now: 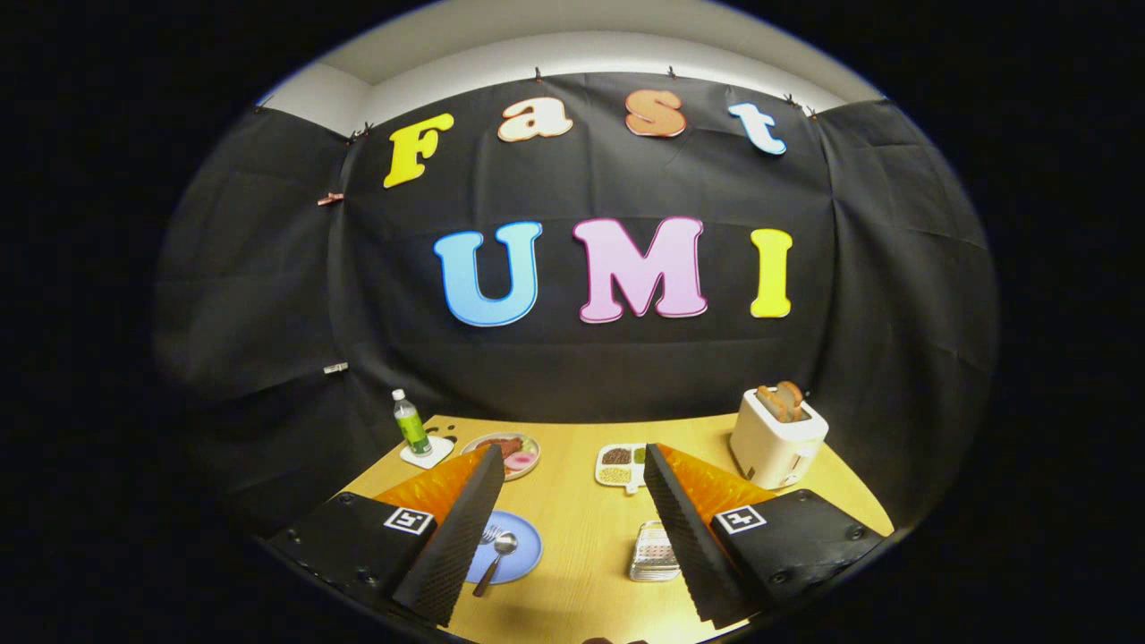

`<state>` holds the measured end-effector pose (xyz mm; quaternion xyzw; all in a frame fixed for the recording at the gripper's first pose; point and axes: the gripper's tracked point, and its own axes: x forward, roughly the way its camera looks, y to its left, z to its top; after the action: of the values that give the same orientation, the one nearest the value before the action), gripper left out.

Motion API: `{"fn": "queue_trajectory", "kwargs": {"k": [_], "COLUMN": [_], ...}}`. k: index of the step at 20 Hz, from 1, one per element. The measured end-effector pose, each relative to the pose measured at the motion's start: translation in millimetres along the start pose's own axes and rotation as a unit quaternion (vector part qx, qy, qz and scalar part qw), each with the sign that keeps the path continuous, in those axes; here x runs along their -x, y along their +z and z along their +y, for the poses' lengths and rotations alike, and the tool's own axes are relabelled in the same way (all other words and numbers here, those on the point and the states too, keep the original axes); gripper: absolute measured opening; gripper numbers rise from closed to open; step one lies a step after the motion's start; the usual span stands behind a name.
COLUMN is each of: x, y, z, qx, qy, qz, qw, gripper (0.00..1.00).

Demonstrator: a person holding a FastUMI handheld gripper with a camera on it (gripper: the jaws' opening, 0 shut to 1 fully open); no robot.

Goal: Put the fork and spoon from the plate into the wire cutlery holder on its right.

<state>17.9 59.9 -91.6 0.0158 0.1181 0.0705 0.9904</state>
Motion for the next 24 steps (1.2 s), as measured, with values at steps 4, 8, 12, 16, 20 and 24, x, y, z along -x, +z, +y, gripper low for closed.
{"fn": "queue_trajectory", "kwargs": {"k": [4, 8, 12, 16, 20, 24], "x": [-23, -47, -66, -86, -97, -105], "y": [-33, -77, -120, -172, -231, -274], "z": [24, 53, 78, 96, 108, 111], "qx": [0.007, 0.002, 0.014, 0.037, 0.052, 0.082], "qy": [0.021, 0.051, 0.074, 0.098, 0.104, 0.103], "qz": [0.042, 0.106, 0.161, 0.219, 0.288, 0.339], "qw": [0.999, 0.993, 0.984, 0.970, 0.950, 0.932], "gripper": [0.98, 0.98, 0.98, 0.97, 0.97, 0.97]}}
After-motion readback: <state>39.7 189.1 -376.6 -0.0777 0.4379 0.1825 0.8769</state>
